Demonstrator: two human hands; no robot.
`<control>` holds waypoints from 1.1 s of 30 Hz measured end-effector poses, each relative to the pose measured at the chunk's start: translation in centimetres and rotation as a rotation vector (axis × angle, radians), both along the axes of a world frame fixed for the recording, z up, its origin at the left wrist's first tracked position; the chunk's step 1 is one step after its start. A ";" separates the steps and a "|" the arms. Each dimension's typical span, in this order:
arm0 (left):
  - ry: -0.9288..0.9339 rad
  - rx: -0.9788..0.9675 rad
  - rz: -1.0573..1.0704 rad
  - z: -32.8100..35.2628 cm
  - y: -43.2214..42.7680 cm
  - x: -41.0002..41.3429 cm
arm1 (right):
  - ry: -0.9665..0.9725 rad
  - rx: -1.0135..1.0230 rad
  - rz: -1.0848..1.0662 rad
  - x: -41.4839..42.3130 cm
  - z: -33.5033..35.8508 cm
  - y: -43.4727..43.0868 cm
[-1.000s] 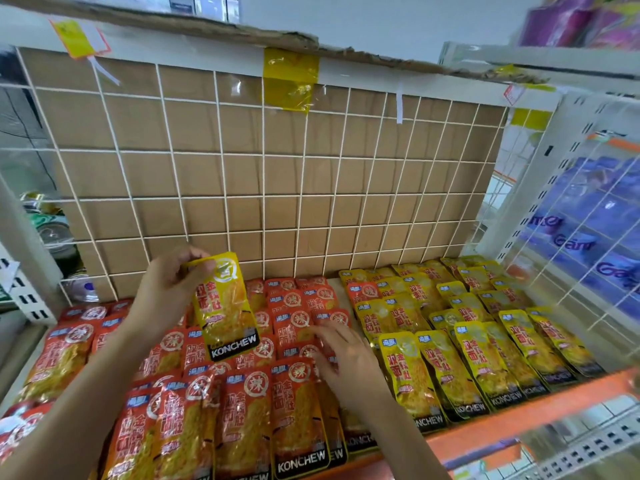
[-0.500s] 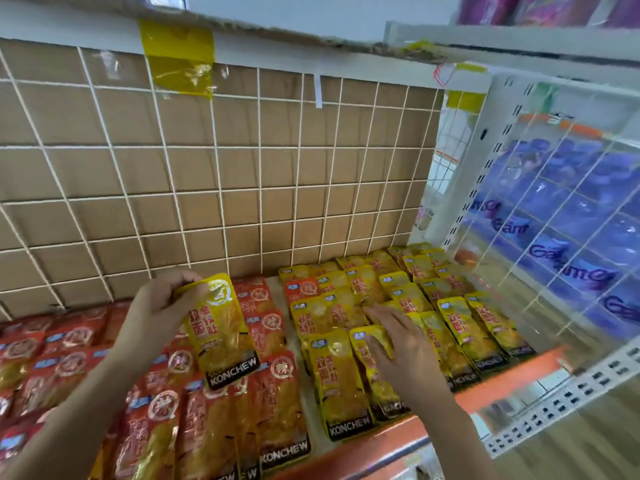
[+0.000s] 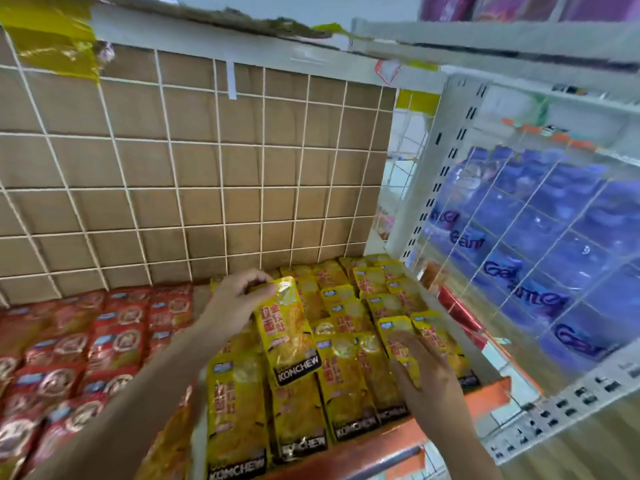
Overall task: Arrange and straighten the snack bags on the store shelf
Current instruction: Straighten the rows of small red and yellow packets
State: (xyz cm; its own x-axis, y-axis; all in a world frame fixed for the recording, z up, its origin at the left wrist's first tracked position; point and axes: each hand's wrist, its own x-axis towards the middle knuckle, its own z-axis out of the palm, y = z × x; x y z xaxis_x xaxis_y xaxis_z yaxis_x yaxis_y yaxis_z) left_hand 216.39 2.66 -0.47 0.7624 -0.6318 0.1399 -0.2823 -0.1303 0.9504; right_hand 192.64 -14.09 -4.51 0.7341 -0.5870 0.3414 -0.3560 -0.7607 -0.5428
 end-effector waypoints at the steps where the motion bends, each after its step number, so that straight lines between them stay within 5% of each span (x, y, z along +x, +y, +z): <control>1: 0.000 0.038 -0.006 -0.2 -0.8 -0.3 | -0.010 0.007 0.008 -0.2 -0.1 -0.5; 9: 0.005 0.210 -0.135 -1.2 -5.0 -3.4 | -0.075 0.019 0.097 -1.0 -1.3 -3.6; 22: -0.265 0.317 -0.240 -2.2 -10.7 -8.1 | -0.048 0.019 0.057 -2.4 -1.6 -4.9; 33: -0.568 0.259 -0.107 -3.2 -9.4 -7.9 | -0.065 -0.025 0.089 -2.0 -1.9 -4.8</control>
State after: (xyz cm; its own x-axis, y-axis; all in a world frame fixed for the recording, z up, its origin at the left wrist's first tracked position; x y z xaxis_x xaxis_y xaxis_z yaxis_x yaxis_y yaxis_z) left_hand 208.54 -6.72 -3.65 0.5450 -0.7679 0.3368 -0.7576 -0.2789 0.5901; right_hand 190.60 -18.91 -6.37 0.7587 -0.5110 0.4040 -0.2506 -0.8015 -0.5430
